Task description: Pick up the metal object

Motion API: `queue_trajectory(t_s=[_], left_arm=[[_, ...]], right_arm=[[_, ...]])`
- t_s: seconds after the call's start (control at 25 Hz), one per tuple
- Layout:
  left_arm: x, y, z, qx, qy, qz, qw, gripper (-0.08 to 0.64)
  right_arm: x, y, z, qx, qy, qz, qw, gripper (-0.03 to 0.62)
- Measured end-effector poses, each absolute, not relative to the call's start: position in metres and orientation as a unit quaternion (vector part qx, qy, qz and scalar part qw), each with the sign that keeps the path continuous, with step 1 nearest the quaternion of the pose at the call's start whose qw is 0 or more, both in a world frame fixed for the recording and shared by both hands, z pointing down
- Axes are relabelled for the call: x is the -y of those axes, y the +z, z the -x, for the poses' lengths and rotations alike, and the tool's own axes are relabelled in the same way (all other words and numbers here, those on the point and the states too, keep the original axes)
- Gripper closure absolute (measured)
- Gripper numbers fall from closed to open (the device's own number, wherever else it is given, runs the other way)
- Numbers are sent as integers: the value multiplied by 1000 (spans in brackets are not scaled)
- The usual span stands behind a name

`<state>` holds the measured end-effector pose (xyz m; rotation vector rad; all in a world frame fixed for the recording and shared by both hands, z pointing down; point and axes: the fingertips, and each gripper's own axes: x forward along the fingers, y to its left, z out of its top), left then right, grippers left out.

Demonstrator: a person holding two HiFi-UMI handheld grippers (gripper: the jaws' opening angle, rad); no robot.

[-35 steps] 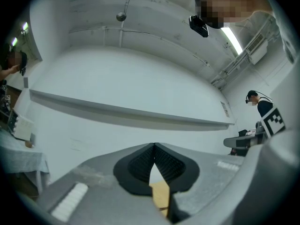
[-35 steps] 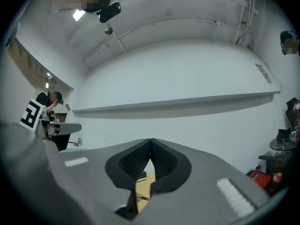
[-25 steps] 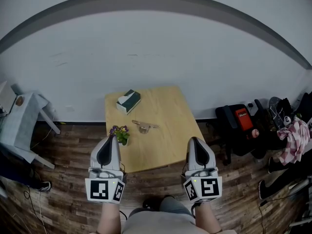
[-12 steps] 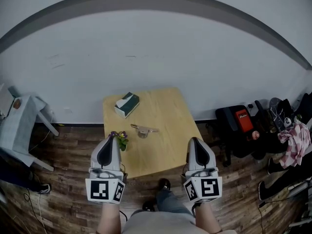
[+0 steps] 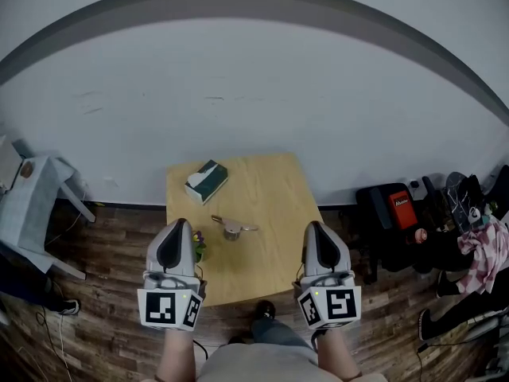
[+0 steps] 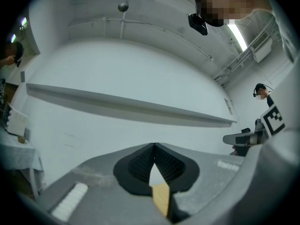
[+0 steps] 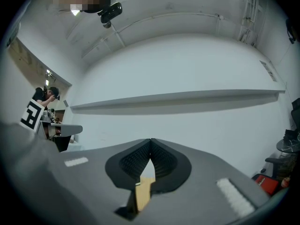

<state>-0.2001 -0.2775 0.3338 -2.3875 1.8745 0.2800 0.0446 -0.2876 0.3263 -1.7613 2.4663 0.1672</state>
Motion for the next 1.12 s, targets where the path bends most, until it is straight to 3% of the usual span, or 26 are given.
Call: queue_trajectory(t_s=[1.12], left_arm=[[373,387,157,-679,37,733,-3,555]], right_arm=[[427,382,-59,-871,-6,492,9,591]])
